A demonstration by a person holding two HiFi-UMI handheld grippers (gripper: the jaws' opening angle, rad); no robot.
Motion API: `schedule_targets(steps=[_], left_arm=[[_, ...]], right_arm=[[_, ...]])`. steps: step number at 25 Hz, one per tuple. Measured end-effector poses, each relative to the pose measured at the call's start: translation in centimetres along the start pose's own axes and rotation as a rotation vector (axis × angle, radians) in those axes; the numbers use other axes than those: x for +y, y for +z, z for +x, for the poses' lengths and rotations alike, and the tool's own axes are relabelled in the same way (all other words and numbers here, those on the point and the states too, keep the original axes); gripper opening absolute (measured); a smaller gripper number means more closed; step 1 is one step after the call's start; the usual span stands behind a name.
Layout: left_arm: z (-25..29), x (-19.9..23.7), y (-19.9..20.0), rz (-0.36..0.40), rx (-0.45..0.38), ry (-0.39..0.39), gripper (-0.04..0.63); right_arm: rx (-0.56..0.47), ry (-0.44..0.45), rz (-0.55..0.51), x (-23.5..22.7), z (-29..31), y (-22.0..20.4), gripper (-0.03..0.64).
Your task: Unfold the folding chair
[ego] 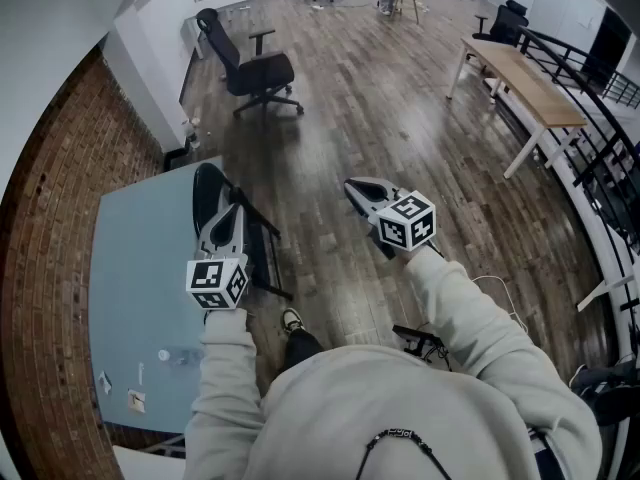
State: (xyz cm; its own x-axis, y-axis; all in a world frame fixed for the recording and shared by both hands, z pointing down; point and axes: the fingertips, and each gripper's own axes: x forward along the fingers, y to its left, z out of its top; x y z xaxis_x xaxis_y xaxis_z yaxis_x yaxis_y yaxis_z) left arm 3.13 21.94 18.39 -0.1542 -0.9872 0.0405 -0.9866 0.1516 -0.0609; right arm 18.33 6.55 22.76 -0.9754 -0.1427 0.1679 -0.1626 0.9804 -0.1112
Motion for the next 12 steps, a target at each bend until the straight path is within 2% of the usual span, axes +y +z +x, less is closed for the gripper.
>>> schedule_targets(steps=[4,6,9,10,12], left_arm=[[2.9,5.2,1.6,0.01,-0.069,0.01,0.005],[4.4,7.5,2.1,0.026,-0.082,-0.02,0.005],[7.7,10.2,1.6,0.08,-0.072,-0.127,0.005],[9.3,11.5,0.9,0.085,-0.061,-0.143,0.005],[12.3,14.6,-0.7,0.041,-0.044,-0.121,0.005]], right_arm=[[0.013,0.023,-0.014,-0.6,6.0,0.0,0.008],[0.023,0.031,-0.029,-0.8,9.2,0.4,0.008],[-0.026,0.023,-0.052,-2.6,13.9,3.0,0.008],[-0.055,0.021,-0.043,-3.5,15.4,3.9,0.008],[-0.088,0.008,-0.005,-5.0,18.1,5.0,0.008]])
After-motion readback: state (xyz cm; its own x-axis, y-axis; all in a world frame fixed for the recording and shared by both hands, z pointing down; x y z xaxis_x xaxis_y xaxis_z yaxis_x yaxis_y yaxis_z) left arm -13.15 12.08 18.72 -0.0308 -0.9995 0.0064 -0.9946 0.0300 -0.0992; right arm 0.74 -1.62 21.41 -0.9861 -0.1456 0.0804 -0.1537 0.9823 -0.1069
